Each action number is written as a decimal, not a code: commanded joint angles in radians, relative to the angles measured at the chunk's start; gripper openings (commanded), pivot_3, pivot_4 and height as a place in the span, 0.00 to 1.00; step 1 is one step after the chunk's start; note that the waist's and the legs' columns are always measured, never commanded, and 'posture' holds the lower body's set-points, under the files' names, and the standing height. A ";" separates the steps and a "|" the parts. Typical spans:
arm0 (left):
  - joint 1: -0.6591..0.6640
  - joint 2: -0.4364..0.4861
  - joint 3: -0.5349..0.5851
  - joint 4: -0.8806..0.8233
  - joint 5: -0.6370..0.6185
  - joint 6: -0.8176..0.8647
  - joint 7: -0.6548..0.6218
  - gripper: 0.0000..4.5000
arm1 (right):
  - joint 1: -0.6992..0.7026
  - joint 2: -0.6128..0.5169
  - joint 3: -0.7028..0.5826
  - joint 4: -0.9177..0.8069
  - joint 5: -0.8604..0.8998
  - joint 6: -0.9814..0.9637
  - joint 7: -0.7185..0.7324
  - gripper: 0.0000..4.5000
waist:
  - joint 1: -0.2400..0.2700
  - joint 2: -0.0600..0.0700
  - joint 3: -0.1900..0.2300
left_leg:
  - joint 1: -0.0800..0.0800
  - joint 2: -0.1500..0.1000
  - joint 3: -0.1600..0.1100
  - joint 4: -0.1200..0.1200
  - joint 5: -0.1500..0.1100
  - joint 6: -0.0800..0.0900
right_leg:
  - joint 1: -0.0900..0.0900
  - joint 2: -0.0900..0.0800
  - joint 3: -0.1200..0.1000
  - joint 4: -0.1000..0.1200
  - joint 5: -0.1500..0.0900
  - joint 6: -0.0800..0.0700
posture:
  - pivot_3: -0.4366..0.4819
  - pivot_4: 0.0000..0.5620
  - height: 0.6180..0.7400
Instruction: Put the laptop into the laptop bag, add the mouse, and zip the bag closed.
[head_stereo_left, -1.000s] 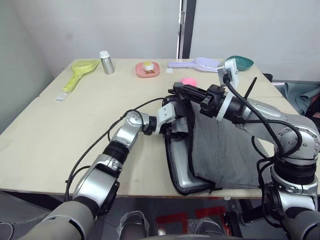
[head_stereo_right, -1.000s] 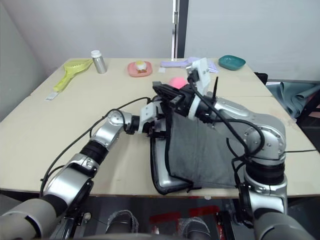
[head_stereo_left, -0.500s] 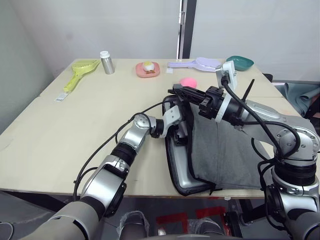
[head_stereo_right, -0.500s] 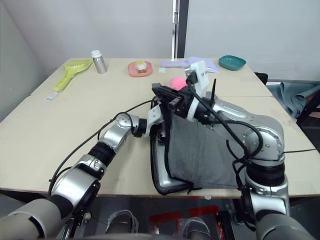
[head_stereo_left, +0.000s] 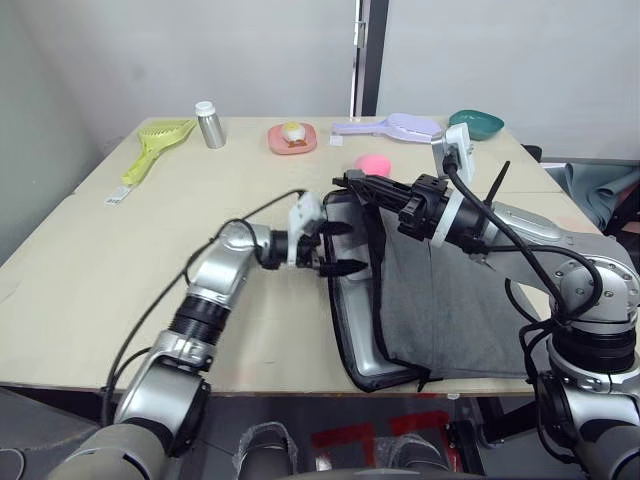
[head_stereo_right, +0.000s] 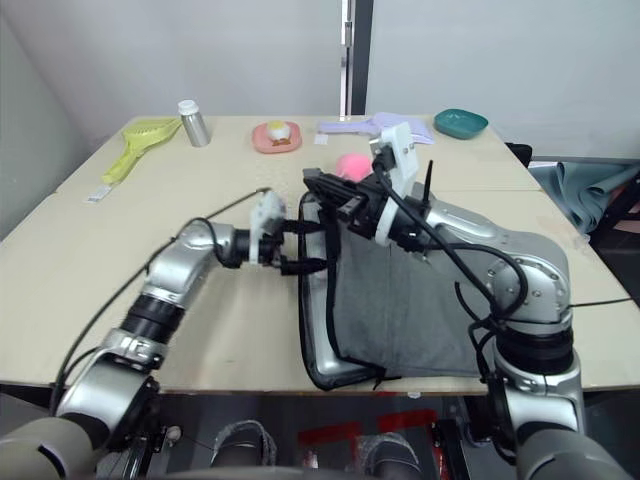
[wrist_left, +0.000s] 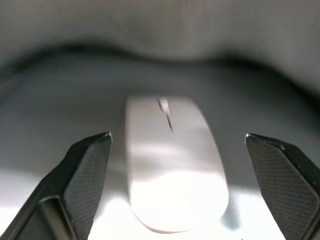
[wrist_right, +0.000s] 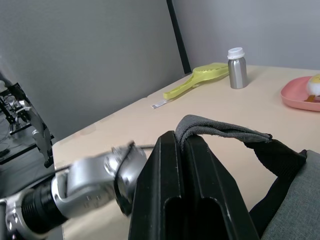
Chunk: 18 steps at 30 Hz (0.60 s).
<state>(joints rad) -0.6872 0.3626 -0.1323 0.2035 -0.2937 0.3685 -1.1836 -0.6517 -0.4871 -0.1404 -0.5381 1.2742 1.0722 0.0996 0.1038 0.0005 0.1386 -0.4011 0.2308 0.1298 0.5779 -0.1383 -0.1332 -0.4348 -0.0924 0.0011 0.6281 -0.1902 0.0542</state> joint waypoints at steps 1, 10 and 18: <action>0.022 0.059 0.049 -0.120 -0.067 0.065 -0.005 0.99 | -0.005 -0.009 -0.005 -0.031 0.022 -0.038 0.026 0.00 | -0.001 0.000 0.000 | 0.000 0.000 0.000 0.000 0.000 0.000 | 0.000 0.000 0.000 0.000 0.000 0.000 | 0.48 0.27 1.00; 0.140 0.333 0.128 -0.180 -0.164 0.161 -0.136 0.99 | 0.010 -0.006 0.044 -0.029 -0.001 -0.041 0.046 0.00 | -0.012 0.001 0.001 | 0.000 0.001 0.000 -0.004 0.000 -0.001 | -0.001 0.002 0.000 -0.002 0.000 0.000 | 0.48 0.27 1.00; 0.111 0.478 0.204 -0.033 -0.215 0.247 -0.204 0.99 | 0.018 0.019 0.107 -0.024 -0.020 -0.048 0.084 0.00 | -0.006 0.001 0.001 | 0.000 0.001 0.000 -0.004 0.000 -0.002 | -0.001 0.001 -0.001 -0.003 0.000 0.000 | 0.48 0.27 1.00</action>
<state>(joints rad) -0.5416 0.8192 0.0328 0.1525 -0.4756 0.5952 -1.3709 -0.6253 -0.4801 -0.0516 -0.5346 1.2571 1.0546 0.1472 0.0976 0.0014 0.1392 -0.4009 0.2318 0.1301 0.5741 -0.1385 -0.1349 -0.4360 -0.0912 0.0001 0.6253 -0.1906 0.0543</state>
